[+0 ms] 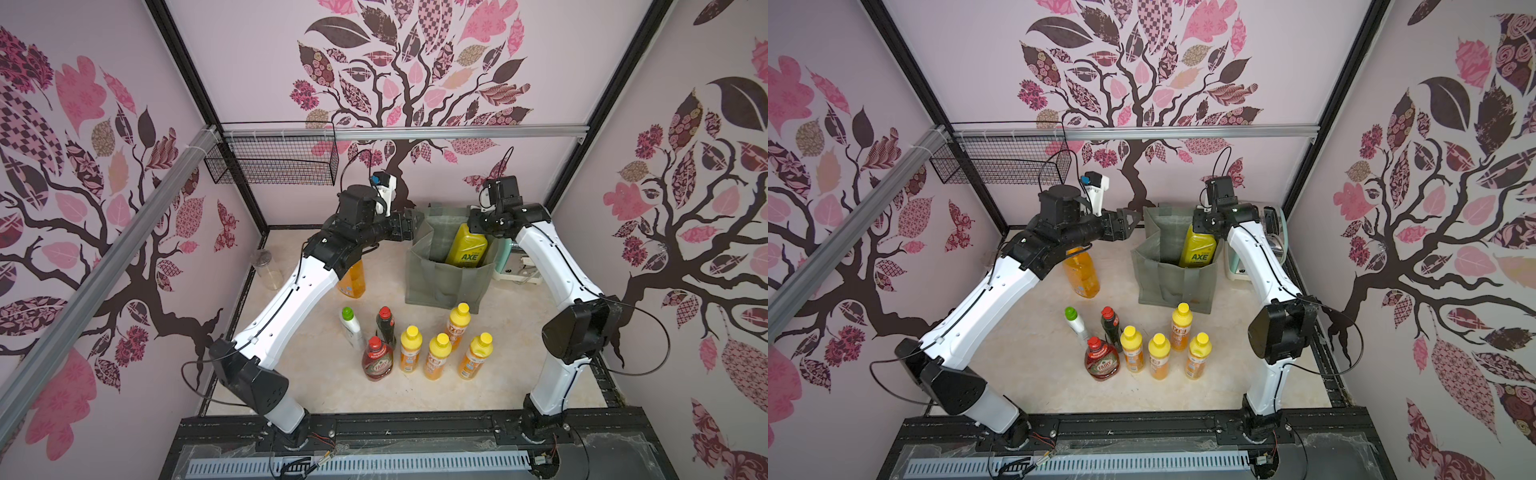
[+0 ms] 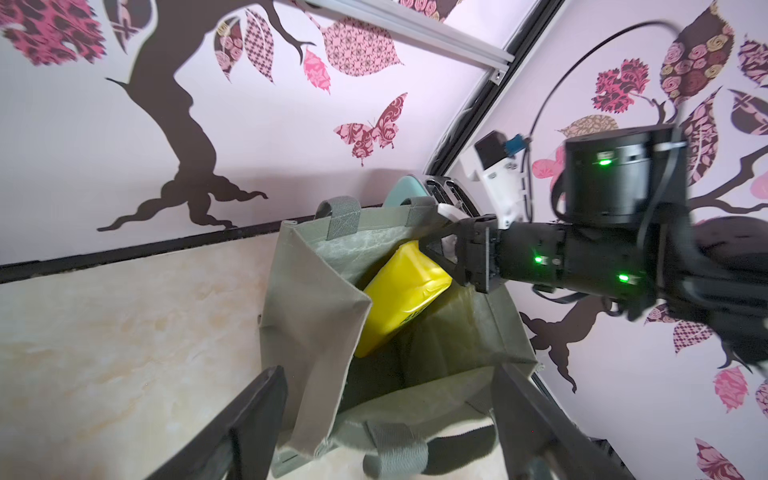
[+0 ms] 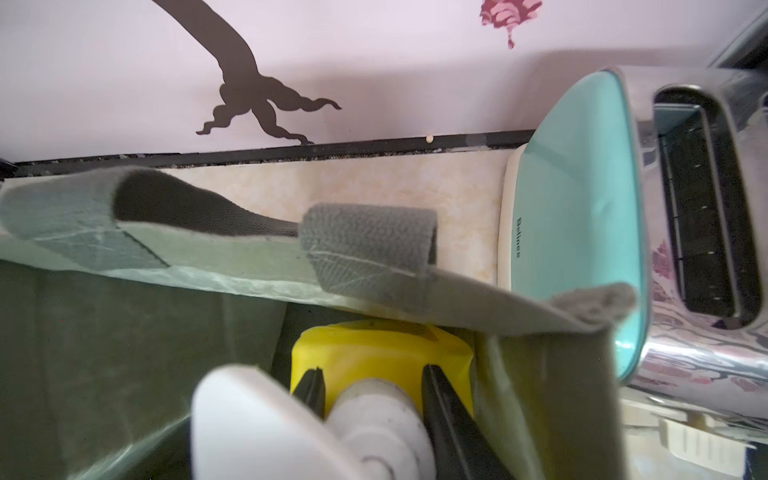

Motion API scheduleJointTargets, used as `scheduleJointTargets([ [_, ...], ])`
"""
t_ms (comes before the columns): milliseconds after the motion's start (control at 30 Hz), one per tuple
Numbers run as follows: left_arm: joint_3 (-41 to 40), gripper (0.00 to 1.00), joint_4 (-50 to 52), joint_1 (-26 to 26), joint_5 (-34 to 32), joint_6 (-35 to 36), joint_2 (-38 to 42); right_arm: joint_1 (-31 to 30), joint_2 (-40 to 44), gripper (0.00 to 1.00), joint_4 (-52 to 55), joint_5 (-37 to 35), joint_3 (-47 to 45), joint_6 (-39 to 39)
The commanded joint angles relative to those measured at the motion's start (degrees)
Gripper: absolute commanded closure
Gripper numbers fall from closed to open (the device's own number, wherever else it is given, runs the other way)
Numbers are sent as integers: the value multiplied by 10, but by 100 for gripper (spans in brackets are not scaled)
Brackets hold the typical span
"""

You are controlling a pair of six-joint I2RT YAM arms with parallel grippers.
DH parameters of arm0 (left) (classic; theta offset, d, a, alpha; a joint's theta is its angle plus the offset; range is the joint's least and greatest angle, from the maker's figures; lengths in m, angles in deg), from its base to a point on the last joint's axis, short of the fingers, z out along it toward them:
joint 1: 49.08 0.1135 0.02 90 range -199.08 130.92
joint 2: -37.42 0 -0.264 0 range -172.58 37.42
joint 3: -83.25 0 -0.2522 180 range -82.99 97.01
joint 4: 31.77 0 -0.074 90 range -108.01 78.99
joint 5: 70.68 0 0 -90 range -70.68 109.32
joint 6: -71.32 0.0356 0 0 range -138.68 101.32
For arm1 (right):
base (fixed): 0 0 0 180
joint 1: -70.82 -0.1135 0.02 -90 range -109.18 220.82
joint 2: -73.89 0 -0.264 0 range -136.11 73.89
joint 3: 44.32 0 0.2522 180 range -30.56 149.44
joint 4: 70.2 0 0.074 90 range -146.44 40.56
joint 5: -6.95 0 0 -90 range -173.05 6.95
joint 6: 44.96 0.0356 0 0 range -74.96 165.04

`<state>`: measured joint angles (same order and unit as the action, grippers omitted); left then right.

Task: Pack dish soap into the shopping bag
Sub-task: Adjust the bottle of dish soap in the shopping bag.

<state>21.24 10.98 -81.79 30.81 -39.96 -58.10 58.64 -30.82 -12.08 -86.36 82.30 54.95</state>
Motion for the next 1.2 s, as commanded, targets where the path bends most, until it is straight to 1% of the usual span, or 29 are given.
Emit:
scheduleJointTargets([
  [0,-21,23,17,-6,54,14,-55,-1,52,100,-104,-46,49,-9],
  [133,-58,34,-35,-12,86,4,-51,0,56,100,-111,-94,29,-20],
  [233,-65,45,-38,-24,78,13,-55,-2,56,100,-141,-107,-3,-27],
  [300,-74,54,-43,-30,74,16,-59,-6,50,100,-155,-119,-17,-34],
  [400,-90,76,-50,-37,64,19,-61,-6,41,100,-173,-133,-39,-41],
  [433,-93,85,-49,-39,60,22,-60,-6,41,100,-183,-137,-52,-43],
  [467,-96,91,-51,-41,57,24,-59,-6,42,100,-193,-140,-63,-42],
  [567,-108,96,-58,-41,50,25,-51,-6,45,100,-219,-131,-97,-36],
  [667,-123,97,-64,-41,45,24,-40,-7,42,100,-238,-106,-123,-30],
  [767,-139,96,-74,-41,38,24,-30,-6,37,93,-248,-87,-141,-25],
  [800,-144,94,-77,-41,37,23,-25,-7,36,88,-246,-86,-142,-24],
  [833,-146,90,-77,-41,36,23,-22,-6,37,79,-242,-86,-139,-25],
  [867,-147,82,-77,-41,35,22,-19,-7,39,69,-238,-84,-136,-25],
  [900,-147,71,-77,-40,35,22,-15,-6,44,61,-232,-83,-128,-25],
  [933,-146,63,-77,-40,34,21,-10,-6,51,51,-226,-81,-119,-25],
  [1000,-145,53,-74,-40,32,19,0,-6,67,36,-209,-74,-94,-25],
  [1033,-143,49,-71,-40,30,17,4,-7,75,31,-196,-69,-78,-25],
  [1167,-126,37,-42,-39,14,18,18,-7,110,13,-134,-47,-20,-28],
])
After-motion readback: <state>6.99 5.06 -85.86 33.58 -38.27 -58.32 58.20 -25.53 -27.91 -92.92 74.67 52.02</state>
